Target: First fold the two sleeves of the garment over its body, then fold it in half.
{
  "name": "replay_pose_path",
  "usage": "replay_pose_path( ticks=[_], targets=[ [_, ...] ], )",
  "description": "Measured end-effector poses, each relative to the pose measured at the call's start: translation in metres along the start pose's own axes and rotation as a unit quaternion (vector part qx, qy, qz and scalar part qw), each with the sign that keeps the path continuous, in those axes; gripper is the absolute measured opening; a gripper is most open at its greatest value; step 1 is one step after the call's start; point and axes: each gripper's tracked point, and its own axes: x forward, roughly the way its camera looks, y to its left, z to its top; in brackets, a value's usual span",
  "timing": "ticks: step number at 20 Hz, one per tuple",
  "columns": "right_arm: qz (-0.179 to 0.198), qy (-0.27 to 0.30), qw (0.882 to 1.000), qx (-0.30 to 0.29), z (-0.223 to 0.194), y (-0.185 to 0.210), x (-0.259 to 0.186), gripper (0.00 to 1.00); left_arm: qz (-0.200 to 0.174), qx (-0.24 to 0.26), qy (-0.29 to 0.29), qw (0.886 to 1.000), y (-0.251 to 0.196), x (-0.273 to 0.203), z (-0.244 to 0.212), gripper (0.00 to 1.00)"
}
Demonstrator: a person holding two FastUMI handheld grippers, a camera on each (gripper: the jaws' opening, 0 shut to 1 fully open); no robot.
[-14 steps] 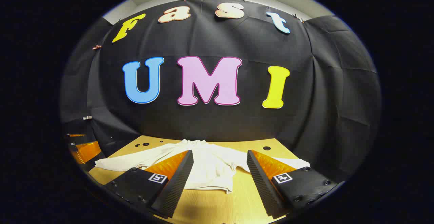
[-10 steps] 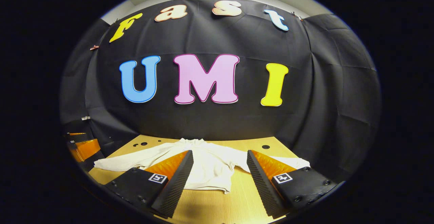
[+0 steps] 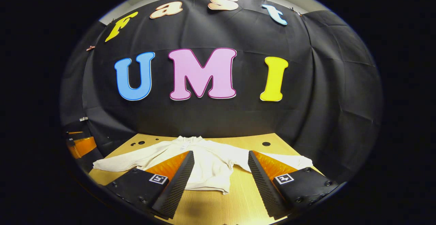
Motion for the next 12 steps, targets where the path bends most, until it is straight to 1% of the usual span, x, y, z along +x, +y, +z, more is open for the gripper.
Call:
replay_pose_path(
  ticks=[2,3,4,10,12],
  targets=[
    [-0.002,0.002,1.000,-0.003,-0.001,-0.003,0.005,0.97,0.002,-0.004,0.004,1.000,-0.001,0.003,-0.001,0.96],
    [-0.003,0.004,1.000,-0.004,-0.003,-0.005,0.009,0.97,0.002,-0.004,0.005,1.000,-0.001,0.004,0.000,0.92],
    [-0.003,0.006,1.000,-0.003,-0.003,-0.008,0.012,0.97,0.003,-0.004,0.004,1.000,-0.001,0.005,-0.001,0.96],
    [-0.020,0.014,1.000,0.000,-0.007,-0.029,0.022,0.97,0.015,-0.007,0.005,1.000,0.003,0.012,0.000,0.96],
    [-0.028,0.018,0.999,0.004,-0.010,-0.042,0.028,0.98,0.020,-0.013,0.013,1.000,0.005,0.014,-0.003,0.96]
  ],
)
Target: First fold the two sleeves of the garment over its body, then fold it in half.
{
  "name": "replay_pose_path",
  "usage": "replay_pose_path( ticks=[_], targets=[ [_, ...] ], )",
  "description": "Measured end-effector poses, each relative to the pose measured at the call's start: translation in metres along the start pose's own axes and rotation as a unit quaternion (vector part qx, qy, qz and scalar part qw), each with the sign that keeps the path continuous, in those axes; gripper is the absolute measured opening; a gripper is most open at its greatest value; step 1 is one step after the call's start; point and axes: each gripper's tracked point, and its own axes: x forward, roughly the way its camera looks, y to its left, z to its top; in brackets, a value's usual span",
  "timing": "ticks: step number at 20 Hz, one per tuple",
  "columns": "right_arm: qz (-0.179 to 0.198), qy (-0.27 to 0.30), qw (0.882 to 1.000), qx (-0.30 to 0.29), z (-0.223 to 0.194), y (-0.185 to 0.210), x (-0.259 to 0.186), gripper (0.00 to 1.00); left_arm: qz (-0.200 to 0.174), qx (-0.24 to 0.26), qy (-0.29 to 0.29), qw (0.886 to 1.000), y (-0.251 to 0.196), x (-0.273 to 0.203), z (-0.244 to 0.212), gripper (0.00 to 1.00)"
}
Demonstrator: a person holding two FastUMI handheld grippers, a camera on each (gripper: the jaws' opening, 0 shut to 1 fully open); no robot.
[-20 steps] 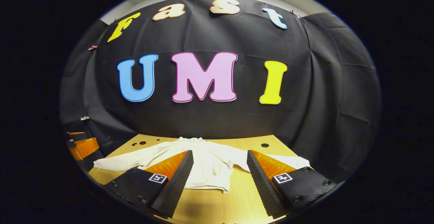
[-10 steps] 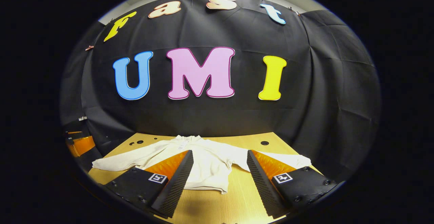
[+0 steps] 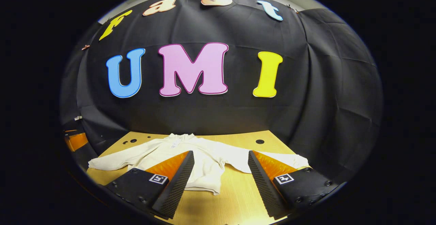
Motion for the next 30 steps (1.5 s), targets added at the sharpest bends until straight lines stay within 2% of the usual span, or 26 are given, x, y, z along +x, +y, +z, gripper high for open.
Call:
replay_pose_path(
  ticks=[5,8,14,18,24,30],
  targets=[
    [-0.036,0.023,0.999,-0.013,-0.008,-0.056,0.025,0.97,0.006,0.005,0.012,1.000,-0.001,0.003,-0.009,0.96],
    [-0.076,0.033,0.997,-0.009,-0.011,-0.102,0.039,0.97,0.004,0.003,0.022,1.000,-0.005,0.007,-0.013,0.96],
    [-0.159,0.049,0.986,0.022,-0.024,-0.188,0.066,0.97,0.005,0.007,0.030,1.000,-0.010,0.021,-0.014,0.96],
    [-0.205,0.066,0.977,0.011,-0.034,-0.235,0.089,0.98,0.007,0.014,0.038,0.999,-0.014,0.035,-0.014,0.96],
    [-0.228,0.112,0.966,0.050,-0.069,-0.285,0.145,0.98,0.018,0.019,0.057,0.998,-0.019,0.055,-0.021,0.96],
    [-0.241,0.177,0.951,0.077,-0.124,-0.324,0.188,0.97,0.037,-0.003,0.090,0.995,-0.024,0.062,-0.041,0.96]
  ],
)
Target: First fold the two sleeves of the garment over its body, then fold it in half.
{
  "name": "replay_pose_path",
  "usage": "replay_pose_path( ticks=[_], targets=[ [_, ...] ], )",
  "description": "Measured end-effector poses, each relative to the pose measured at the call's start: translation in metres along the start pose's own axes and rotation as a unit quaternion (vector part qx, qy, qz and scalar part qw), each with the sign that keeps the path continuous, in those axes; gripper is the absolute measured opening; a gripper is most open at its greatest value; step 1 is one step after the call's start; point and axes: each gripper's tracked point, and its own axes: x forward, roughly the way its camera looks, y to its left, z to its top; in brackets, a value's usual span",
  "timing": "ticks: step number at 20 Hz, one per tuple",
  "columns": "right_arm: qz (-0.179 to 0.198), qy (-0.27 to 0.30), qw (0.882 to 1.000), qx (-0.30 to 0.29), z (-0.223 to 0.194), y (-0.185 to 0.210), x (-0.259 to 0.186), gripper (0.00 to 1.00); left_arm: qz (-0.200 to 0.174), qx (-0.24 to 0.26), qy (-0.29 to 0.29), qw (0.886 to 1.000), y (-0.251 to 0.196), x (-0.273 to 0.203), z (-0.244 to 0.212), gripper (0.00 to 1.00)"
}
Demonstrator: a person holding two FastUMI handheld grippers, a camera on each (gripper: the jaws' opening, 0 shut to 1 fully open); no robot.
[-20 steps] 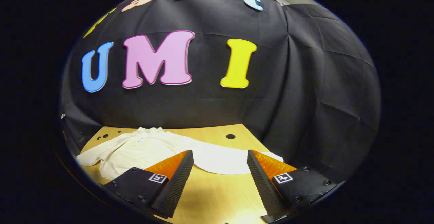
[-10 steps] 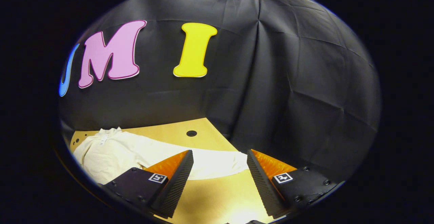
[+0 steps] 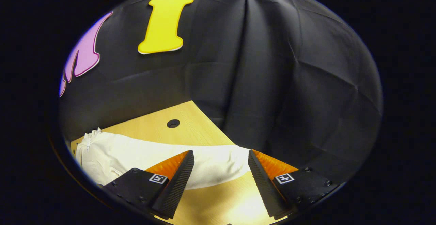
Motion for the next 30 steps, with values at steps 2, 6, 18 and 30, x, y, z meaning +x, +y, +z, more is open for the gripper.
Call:
replay_pose_path(
  ticks=[2,6,18,30],
  targets=[
    [-0.011,0.028,1.000,-0.002,-0.014,-0.009,0.023,0.98,0.007,-0.003,0.011,1.000,-0.001,0.002,-0.003,0.96],
    [-0.022,0.065,0.997,-0.021,-0.037,-0.022,0.051,0.98,0.015,-0.010,0.021,1.000,-0.005,0.006,-0.007,0.96],
    [-0.024,0.130,0.991,0.011,-0.073,-0.035,0.084,0.98,0.009,-0.020,0.055,0.998,-0.019,0.024,-0.018,0.97],
    [-0.008,0.130,0.991,-0.030,-0.055,-0.008,0.068,0.12,0.007,-0.021,0.066,0.998,-0.011,0.018,-0.030,0.96]
  ],
)
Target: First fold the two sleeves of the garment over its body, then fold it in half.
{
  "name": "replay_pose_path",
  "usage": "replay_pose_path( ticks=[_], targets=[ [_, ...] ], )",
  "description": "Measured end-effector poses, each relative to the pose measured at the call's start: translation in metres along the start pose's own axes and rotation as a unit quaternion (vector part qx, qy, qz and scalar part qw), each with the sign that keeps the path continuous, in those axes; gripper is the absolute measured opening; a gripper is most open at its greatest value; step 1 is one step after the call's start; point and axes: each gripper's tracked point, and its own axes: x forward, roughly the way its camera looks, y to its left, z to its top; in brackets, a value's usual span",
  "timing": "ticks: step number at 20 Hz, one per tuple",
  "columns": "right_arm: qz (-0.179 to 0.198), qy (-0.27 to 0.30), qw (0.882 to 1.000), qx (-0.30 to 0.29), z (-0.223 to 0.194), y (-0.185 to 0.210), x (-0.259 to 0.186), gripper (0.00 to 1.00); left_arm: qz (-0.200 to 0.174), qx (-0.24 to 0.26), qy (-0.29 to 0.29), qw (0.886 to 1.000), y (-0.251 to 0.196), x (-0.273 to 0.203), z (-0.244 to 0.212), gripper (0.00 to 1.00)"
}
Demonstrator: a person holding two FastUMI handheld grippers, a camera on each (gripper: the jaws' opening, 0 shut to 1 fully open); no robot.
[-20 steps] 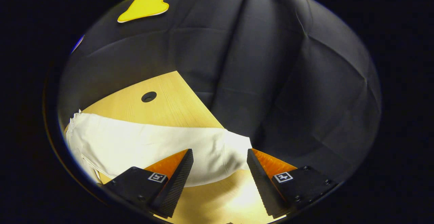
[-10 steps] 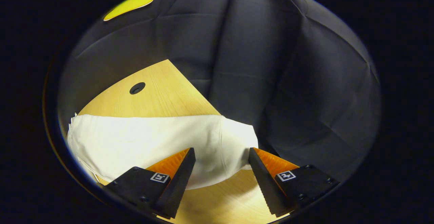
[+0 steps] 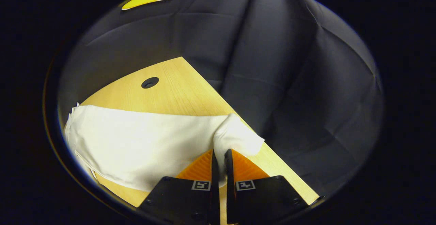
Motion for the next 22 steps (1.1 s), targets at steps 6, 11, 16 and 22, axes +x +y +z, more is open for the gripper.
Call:
replay_pose_path(
  ticks=[6,11,16,22],
  targets=[
    [0.034,0.041,0.998,0.018,-0.006,0.010,-0.008,0.06,0.010,-0.009,0.004,1.000,0.008,-0.002,-0.001,0.96],
    [0.077,0.027,0.997,-0.010,0.017,0.036,-0.044,0.06,0.031,-0.017,0.008,0.999,0.031,-0.002,-0.002,0.96],
    [0.122,0.001,0.993,-0.011,0.045,0.090,-0.078,0.05,0.054,-0.012,0.001,0.998,0.057,-0.016,0.002,0.96],
    [0.168,-0.040,0.984,-0.048,0.093,0.163,-0.116,0.06,0.082,-0.019,-0.008,0.996,0.094,-0.034,0.003,0.96]
  ],
)
